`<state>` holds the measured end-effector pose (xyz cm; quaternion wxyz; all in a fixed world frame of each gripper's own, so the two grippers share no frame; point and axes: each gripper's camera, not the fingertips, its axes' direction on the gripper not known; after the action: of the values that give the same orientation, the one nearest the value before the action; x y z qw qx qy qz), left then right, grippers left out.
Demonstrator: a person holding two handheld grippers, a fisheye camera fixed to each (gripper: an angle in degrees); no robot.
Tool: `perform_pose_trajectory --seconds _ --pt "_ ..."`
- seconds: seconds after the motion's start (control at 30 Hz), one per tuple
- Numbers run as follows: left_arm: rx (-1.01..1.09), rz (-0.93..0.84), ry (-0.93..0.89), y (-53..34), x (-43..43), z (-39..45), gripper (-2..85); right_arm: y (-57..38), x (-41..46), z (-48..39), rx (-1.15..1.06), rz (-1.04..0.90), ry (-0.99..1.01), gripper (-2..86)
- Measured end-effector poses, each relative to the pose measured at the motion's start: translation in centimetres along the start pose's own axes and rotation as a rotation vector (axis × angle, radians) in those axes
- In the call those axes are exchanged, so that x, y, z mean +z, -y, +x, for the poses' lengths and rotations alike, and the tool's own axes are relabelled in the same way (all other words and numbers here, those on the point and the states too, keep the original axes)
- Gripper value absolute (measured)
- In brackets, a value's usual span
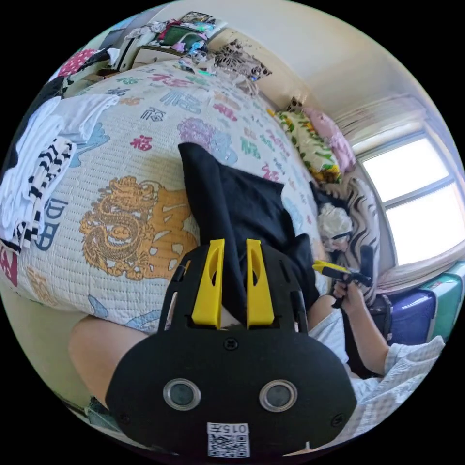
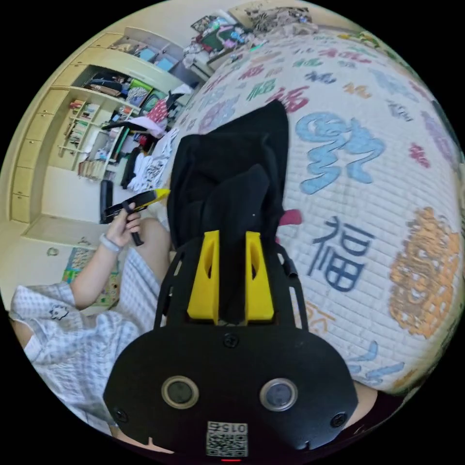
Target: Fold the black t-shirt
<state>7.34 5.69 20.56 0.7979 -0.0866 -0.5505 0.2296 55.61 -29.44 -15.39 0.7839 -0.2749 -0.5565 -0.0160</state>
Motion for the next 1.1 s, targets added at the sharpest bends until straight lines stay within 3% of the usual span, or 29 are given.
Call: perform_pose_trajectory --seconds 0.07,0.23,0.47,0.53,0.6,0.73,0.77,0.87,0.97,1.07,1.1 --pt "-0.014 -0.033 0.008 0.4 2.6 -0.7 6.8 1.0 1.0 0.0 -0.014 -0.074 0.113 4.1" --pt "-0.078 -0.075 -0.053 2.2 6.4 -3.2 4.9 -1.7 -2.2 -2.9 -0.095 -0.086 0.183 2.0" --pt "-0.023 -0.057 0.014 4.5 6.5 -3.9 9.9 -10.1 -6.0 -2.1 0.111 -0.050 0.443 2.2" --pt "-0.041 -0.096 -0.004 5.3 8.4 -4.2 10.0 -9.9 -5.0 -3.3 0.065 -0.143 0.495 2.9" --pt "-0.039 -0.075 0.005 5.2 8.7 -3.5 10.0 -8.7 -3.8 -5.8 -0.072 -0.282 0.477 4.8" --pt "0.049 -0.047 -0.021 3.4 7.9 0.1 9.8 -6.0 -8.4 -4.8 -0.170 -0.184 0.423 6.0" --pt "0.071 -0.056 -0.024 3.1 8.0 0.9 9.8 -4.8 -10.1 -3.5 -0.197 -0.153 0.314 6.0" --pt "0.180 -0.095 -0.028 1.2 9.0 4.9 9.8 -0.6 -13.6 0.4 -0.213 -0.059 0.132 6.1" --pt "0.264 -0.121 -0.037 0.2 11.1 8.9 10.1 3.1 -16.3 3.4 -0.212 0.063 0.160 6.1" --pt "0.367 -0.169 -0.047 -0.5 14.6 13.0 11.2 6.8 -14.8 6.3 -0.158 0.016 0.016 7.9" --pt "0.434 -0.206 -0.088 -0.9 16.4 15.0 11.7 8.2 -13.0 7.3 -0.141 -0.042 0.052 8.1"
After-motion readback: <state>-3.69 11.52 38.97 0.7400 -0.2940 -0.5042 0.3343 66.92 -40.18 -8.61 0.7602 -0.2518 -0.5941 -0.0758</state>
